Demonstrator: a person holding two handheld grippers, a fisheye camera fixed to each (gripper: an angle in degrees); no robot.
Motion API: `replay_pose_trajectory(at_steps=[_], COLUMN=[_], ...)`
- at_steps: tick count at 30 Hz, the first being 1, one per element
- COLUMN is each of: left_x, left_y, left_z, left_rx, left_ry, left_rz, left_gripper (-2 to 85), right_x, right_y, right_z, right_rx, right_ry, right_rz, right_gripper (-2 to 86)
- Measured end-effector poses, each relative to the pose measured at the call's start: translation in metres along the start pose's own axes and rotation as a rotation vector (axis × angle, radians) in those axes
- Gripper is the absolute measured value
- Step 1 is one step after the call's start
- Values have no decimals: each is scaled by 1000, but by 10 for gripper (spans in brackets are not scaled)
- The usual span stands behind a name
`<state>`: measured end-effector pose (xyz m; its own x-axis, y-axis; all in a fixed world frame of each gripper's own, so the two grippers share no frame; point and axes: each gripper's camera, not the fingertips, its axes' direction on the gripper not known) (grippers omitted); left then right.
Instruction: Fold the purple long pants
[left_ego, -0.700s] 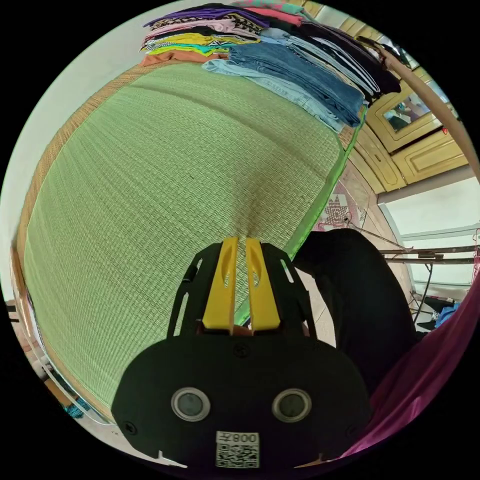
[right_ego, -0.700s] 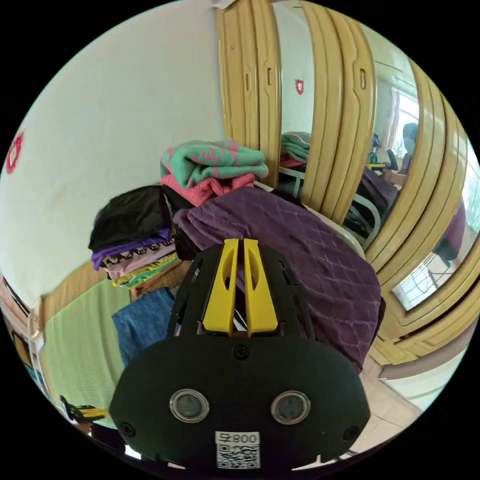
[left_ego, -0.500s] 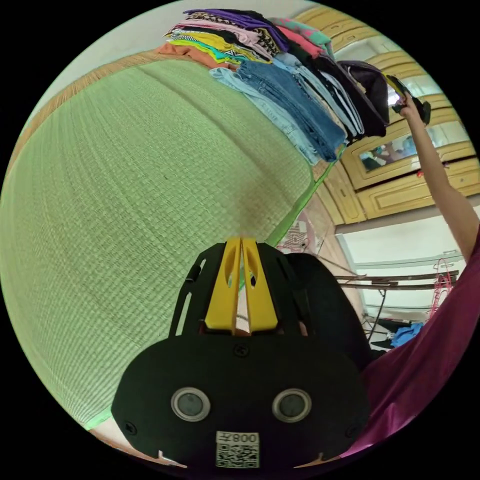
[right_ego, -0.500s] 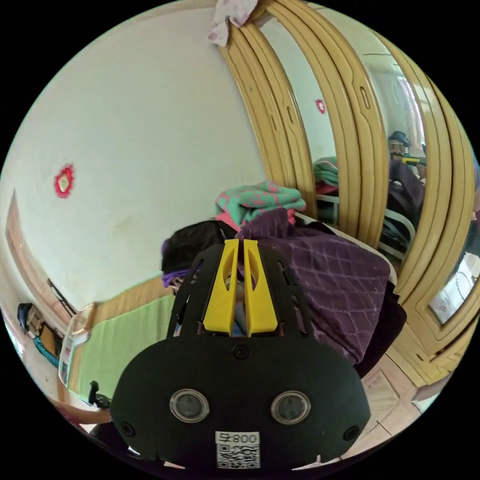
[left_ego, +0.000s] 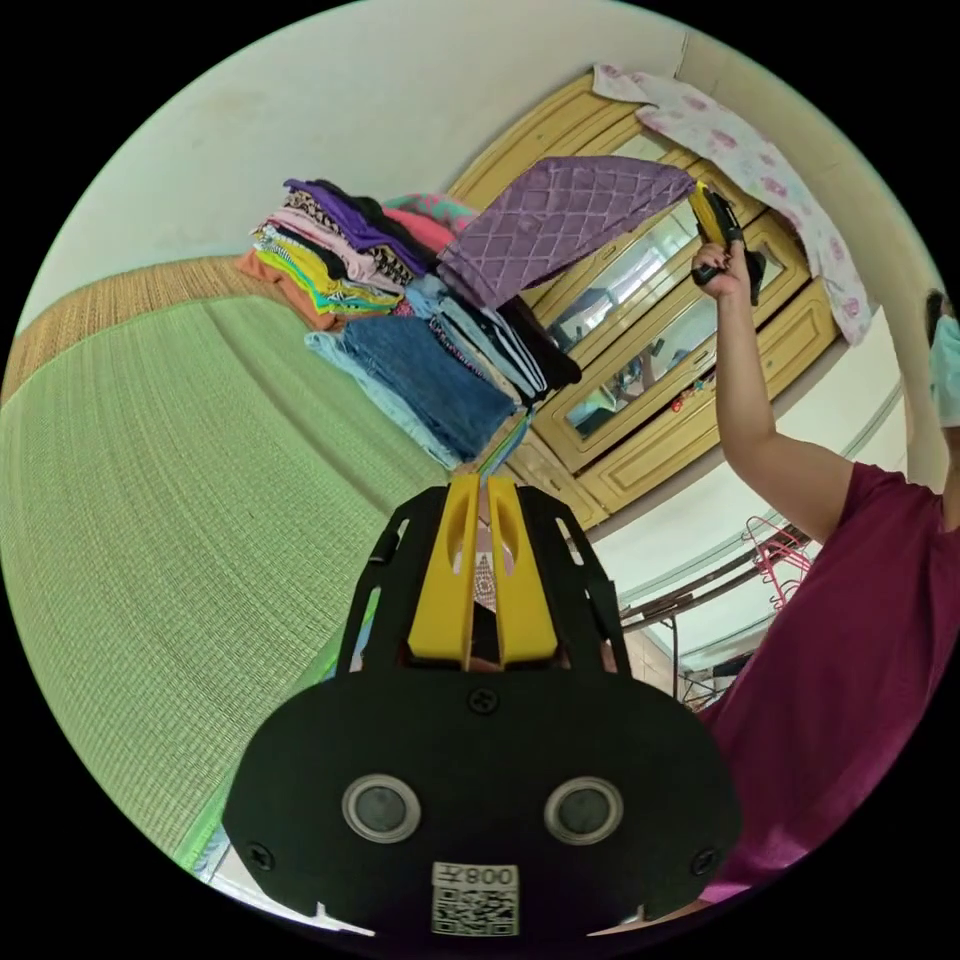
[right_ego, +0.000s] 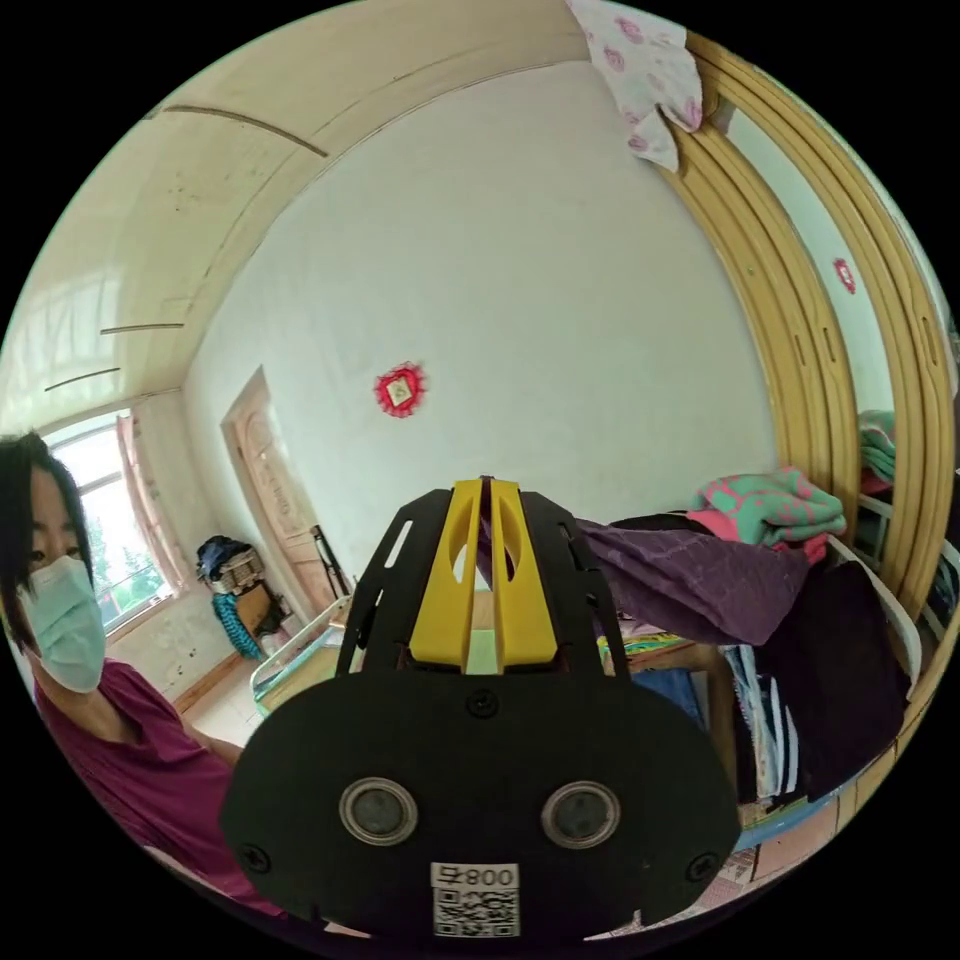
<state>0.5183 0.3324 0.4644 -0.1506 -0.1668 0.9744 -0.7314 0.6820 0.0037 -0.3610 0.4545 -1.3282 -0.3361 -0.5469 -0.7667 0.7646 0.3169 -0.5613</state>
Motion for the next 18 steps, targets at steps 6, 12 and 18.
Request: replay_pose_trajectory(at_steps=[6, 12, 18], left_x=[-6, -24, -37], left_y=[81, 181, 282], left_z=[-131, -228, -295], left_rx=[171, 215, 191], left_ry=[-4, -38, -99], left_rz=[-26, -88, -135], left_gripper=[66, 92, 103], right_x=[-37, -74, -99], right_y=[-13, -13, 27], right_z=[12, 51, 106], right_rx=[-26, -110, -234], right_ry=[-244, -405, -653], right_rz=[-8, 15, 131], right_gripper=[6, 3, 0])
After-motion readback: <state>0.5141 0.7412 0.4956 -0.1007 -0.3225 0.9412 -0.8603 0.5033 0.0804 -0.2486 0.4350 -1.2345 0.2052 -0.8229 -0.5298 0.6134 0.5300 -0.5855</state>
